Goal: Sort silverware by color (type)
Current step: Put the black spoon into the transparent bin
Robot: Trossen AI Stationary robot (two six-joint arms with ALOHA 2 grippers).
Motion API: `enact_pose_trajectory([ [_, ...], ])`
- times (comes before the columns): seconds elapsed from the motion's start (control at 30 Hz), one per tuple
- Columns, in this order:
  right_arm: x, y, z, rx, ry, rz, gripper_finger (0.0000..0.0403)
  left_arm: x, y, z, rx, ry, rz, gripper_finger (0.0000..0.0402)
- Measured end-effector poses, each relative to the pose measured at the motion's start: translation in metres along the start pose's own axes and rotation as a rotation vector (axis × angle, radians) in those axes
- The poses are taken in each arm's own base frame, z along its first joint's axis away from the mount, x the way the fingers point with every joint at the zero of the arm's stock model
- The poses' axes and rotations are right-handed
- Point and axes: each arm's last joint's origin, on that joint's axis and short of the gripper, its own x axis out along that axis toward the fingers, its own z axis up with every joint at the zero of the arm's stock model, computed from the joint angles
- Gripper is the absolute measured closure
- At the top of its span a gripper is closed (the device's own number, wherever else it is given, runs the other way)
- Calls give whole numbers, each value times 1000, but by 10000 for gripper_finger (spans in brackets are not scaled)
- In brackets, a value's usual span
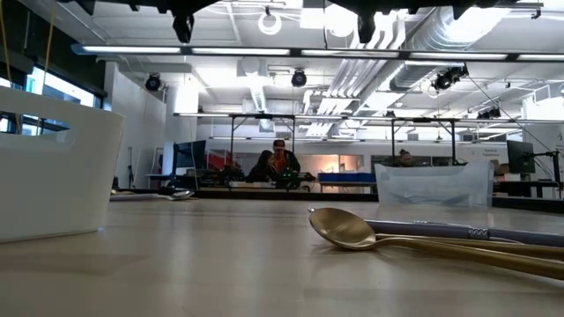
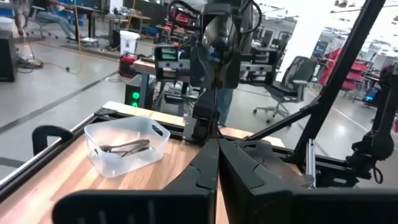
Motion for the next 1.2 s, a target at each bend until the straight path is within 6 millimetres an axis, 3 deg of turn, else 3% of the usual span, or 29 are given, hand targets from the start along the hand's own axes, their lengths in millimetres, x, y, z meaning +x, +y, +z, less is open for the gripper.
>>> enact_pose_trajectory([
  [0.57,0,0,-2,44,21,-8,403,0,0,1,17,-5,0,401],
  [0.7,-1,-7,0,80,20,-147,403,0,0,0,17,-4,0,401],
  [0.83,-6,-27,31,17,131,-327,403,0,0,0,16,-1,1,401],
  [1.0,-31,-71,54,8,487,-626,403,0,0,-1,6,13,4,401],
  [1.07,-45,-88,57,38,594,-713,403,0,0,-2,-2,19,6,401],
  [1.2,-68,-117,41,121,777,-825,403,0,1,-4,-8,43,12,401],
])
